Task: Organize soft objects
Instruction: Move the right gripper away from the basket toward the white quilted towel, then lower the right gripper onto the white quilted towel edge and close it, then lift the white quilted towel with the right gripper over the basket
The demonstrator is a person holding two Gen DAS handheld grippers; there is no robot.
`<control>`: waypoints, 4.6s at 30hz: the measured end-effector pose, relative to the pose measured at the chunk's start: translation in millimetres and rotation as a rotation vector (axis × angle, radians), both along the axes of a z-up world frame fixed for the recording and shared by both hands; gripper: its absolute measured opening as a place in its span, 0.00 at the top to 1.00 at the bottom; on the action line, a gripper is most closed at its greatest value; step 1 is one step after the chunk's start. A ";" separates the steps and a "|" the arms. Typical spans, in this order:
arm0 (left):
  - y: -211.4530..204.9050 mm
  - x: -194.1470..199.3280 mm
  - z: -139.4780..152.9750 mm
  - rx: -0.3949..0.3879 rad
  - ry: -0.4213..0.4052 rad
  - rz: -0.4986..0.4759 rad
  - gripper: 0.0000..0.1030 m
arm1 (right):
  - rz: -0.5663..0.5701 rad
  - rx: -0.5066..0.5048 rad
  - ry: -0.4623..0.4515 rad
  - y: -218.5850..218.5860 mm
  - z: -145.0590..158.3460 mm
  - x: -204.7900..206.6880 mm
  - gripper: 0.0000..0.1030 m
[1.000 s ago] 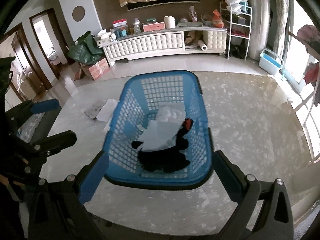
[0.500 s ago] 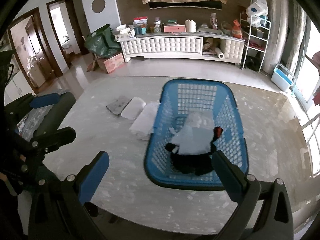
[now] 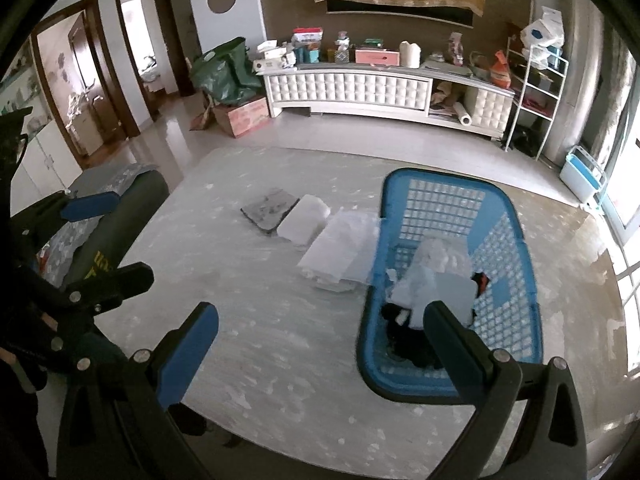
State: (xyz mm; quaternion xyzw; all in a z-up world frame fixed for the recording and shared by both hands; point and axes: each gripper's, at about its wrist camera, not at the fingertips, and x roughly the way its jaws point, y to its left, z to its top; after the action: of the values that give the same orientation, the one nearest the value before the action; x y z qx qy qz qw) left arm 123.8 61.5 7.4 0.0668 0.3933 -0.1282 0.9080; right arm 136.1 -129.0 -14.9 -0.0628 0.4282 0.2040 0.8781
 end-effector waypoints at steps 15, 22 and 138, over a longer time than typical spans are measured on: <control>56.7 24.1 -38.3 -0.022 0.072 0.071 0.00 | 0.069 -0.076 0.063 69.6 -31.6 32.7 0.00; 85.4 44.7 -67.2 -0.031 0.128 0.108 0.00 | 0.084 -0.098 0.112 93.5 -48.9 50.7 0.00; 76.4 217.1 -167.4 0.083 0.291 0.000 0.00 | -0.155 0.041 0.049 -55.0 6.6 65.1 0.86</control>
State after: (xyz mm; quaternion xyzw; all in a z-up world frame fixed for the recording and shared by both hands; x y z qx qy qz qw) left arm 341.0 137.9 -160.0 0.0849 0.5254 -0.1204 0.8380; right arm 201.2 -184.0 -8.3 -0.0065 0.4487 0.1455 0.8818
